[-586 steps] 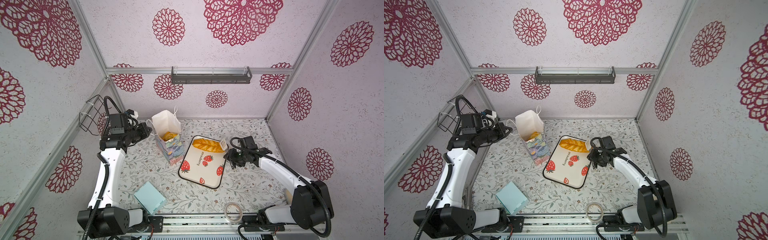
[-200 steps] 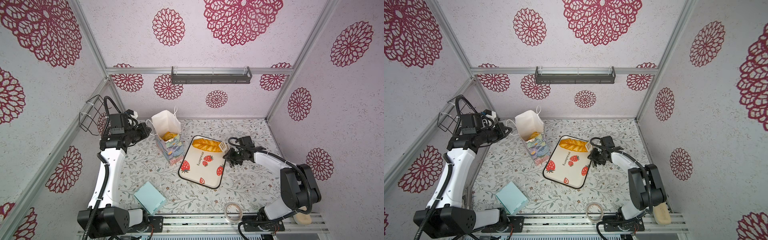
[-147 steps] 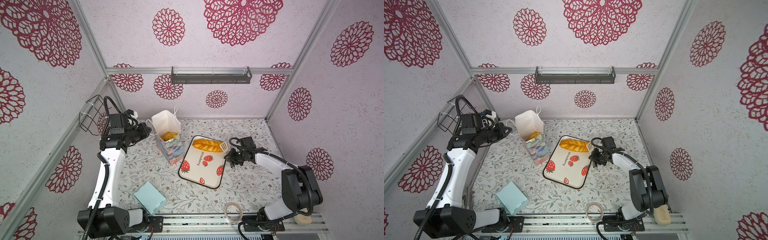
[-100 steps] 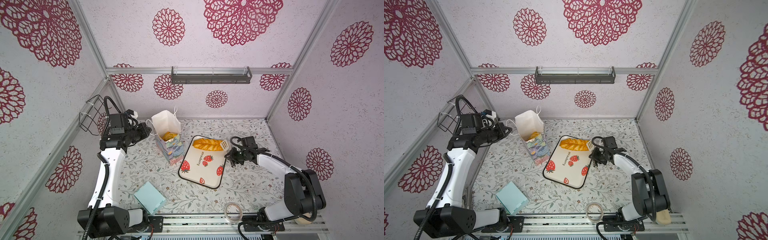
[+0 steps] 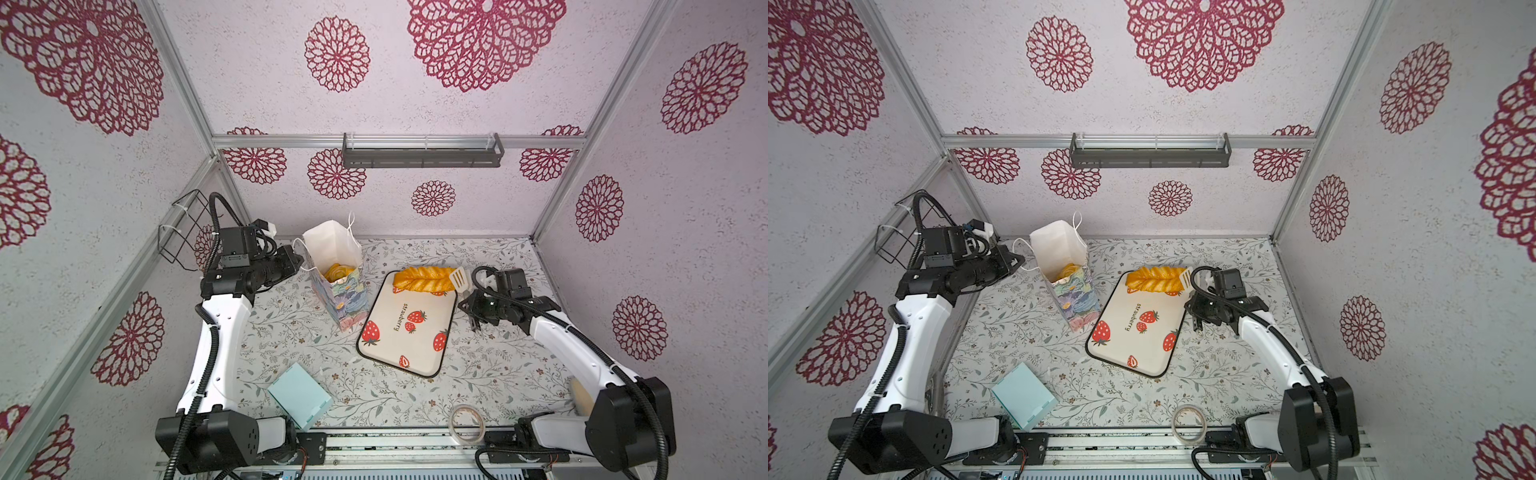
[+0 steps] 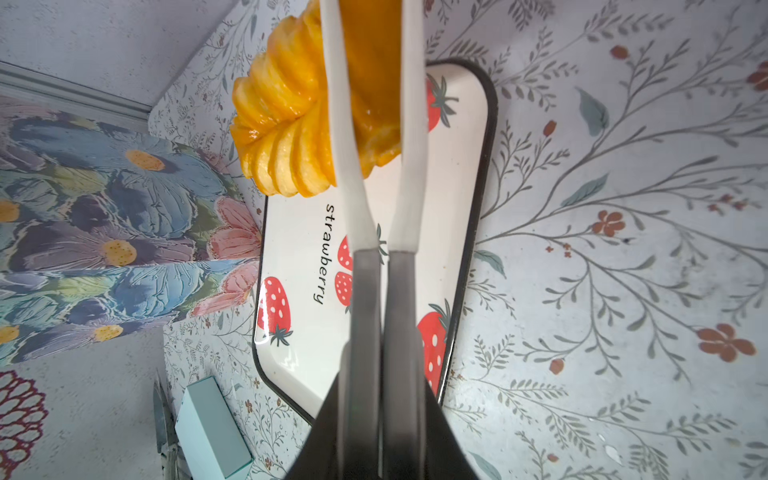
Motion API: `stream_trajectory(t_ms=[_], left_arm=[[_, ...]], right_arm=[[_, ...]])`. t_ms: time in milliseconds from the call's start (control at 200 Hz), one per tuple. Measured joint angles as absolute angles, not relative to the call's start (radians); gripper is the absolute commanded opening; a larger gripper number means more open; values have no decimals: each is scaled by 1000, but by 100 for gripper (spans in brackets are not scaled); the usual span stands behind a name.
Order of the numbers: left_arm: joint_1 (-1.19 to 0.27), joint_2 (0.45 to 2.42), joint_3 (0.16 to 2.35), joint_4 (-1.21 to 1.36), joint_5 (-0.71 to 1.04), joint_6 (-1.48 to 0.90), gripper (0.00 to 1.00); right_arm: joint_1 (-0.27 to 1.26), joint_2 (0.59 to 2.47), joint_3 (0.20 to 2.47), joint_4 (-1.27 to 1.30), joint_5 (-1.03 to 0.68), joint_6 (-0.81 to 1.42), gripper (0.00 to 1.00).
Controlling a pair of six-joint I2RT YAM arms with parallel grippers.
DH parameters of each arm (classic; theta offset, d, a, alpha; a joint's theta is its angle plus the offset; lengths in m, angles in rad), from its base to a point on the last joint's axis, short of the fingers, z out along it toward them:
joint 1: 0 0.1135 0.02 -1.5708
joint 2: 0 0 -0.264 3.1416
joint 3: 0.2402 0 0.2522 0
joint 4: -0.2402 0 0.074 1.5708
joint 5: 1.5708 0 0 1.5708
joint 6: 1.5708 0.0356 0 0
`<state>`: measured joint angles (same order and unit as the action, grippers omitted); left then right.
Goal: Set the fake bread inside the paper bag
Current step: 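Lift the twisted bread with the right tongs and carry it toward the bag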
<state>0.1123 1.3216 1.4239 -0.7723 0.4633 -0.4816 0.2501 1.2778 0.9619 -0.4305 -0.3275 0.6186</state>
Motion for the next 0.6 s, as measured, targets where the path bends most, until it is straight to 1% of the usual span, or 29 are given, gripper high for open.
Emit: stream_trajectory(t_ms=[315, 600], left_arm=[[112, 1323, 1424, -773, 464, -482, 0], [112, 1323, 1424, -773, 463, -483, 0]], right_arm=[[250, 1174, 1122, -564, -275, 562, 5], [250, 1143, 1276, -643, -266, 539, 6]])
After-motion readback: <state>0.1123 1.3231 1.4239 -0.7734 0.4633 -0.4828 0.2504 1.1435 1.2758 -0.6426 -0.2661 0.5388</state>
